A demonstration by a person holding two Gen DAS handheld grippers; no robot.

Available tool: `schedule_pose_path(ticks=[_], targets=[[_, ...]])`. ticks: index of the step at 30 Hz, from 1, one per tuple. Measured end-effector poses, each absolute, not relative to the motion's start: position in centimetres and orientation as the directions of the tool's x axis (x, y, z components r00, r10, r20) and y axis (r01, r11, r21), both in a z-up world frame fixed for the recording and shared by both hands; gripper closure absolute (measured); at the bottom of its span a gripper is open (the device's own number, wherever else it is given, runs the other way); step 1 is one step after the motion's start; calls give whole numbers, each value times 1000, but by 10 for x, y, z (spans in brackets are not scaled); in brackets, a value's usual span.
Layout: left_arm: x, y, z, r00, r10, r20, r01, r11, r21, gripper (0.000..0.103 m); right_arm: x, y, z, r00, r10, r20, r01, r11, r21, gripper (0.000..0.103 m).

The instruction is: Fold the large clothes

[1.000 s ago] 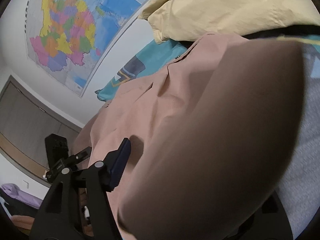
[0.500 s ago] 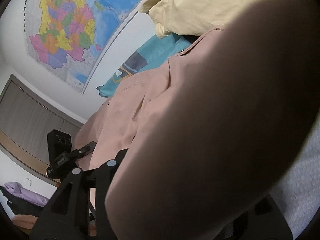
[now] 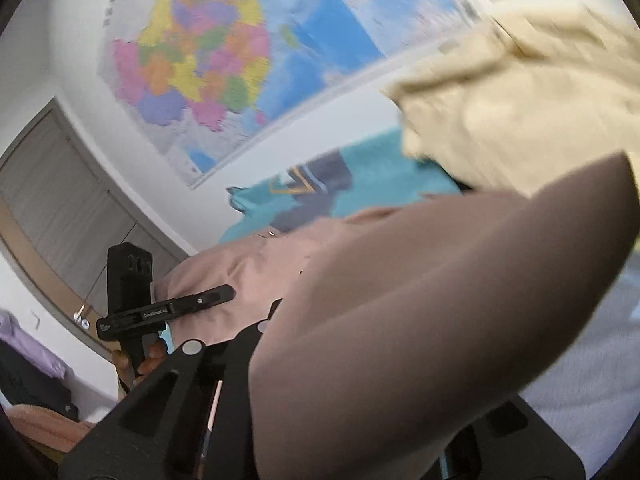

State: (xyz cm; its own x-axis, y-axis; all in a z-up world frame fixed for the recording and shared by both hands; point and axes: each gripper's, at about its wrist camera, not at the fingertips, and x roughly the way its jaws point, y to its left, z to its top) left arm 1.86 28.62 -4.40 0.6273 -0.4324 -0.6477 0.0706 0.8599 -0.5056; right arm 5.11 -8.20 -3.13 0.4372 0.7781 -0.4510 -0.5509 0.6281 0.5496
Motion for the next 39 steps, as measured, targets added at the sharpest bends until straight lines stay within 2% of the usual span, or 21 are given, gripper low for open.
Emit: schedule_pose_path(ticks=[9,20,29,39], targets=[[28,319,7,694,-366,-620,80,895,-439,86,71,-45,23,427,805,-411,-649,590,480,89],[52,414,63,780,-139,-610,-74,948,-311,86,126,67,63,352,854,-382,-747,503,435,90],[81,500,71,770,31,-637,-238,941,-242,86,163,155,51,276,885,-376,-773,437,461,90],[109,580,71,740,127,-660,-356,907,-225,86,197,235,33,208,907,-366,-781,380,495,90]])
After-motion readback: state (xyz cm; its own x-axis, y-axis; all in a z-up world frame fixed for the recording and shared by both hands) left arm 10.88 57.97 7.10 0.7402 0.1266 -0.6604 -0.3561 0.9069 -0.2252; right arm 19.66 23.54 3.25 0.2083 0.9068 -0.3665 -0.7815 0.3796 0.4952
